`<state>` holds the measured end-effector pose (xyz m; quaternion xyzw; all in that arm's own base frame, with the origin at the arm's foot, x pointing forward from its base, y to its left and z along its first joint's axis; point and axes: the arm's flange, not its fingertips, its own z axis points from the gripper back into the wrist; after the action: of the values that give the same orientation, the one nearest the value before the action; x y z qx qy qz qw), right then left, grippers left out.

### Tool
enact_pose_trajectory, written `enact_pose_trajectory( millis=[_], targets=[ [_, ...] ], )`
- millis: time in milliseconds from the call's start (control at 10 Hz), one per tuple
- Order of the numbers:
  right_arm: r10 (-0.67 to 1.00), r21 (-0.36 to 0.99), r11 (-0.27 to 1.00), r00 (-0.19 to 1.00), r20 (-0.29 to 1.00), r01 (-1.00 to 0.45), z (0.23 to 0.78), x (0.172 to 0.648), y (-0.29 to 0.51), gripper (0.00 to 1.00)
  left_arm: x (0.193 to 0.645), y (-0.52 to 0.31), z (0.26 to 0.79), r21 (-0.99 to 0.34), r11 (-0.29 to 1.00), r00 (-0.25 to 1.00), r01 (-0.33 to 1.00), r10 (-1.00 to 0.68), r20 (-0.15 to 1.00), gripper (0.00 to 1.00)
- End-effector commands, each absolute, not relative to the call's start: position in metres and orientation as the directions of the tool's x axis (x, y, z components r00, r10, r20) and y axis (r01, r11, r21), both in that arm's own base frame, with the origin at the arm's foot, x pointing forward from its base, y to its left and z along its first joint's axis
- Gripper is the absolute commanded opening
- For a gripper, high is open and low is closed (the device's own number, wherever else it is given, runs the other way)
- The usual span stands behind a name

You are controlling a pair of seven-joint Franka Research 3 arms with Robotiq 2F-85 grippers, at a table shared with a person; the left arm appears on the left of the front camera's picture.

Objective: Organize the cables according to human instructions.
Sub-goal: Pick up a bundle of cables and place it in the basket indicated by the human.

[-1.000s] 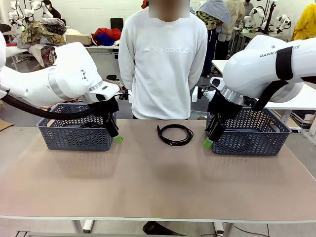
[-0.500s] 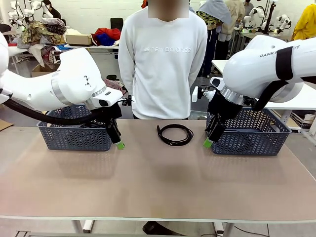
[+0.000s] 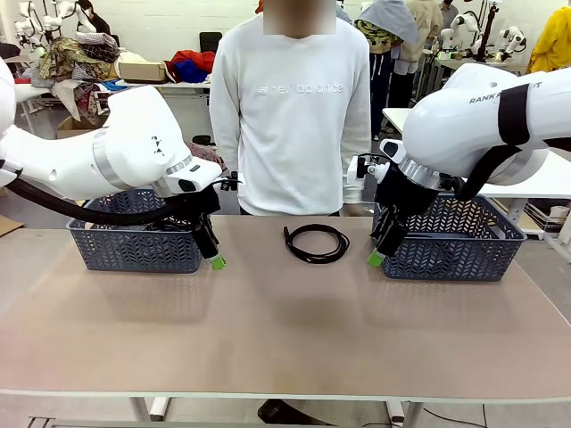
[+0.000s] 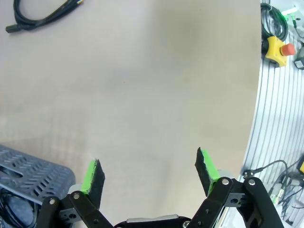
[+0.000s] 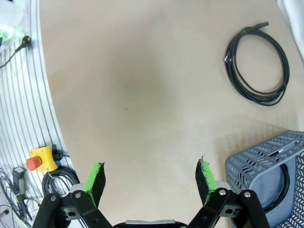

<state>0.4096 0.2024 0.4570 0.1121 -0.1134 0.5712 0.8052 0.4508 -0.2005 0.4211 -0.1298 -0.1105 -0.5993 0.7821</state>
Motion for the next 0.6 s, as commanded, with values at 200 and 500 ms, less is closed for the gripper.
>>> enact_pose_trajectory(
  millis=[200,500],
  targets=[
    [0.894,0.045,0.324,0.322,0.311,-0.945,0.4588,0.4111,0.2041,1.00,0.4508,-0.1995,0.4218,-0.070,0.250,0.259,0.966,-0.908,0.330,1.00],
    [0.894,0.045,0.324,0.322,0.311,-0.945,0.4588,0.4111,0.2041,1.00,0.4508,-0.1995,0.4218,-0.070,0.250,0.259,0.966,-0.908,0.330,1.00]
  ],
)
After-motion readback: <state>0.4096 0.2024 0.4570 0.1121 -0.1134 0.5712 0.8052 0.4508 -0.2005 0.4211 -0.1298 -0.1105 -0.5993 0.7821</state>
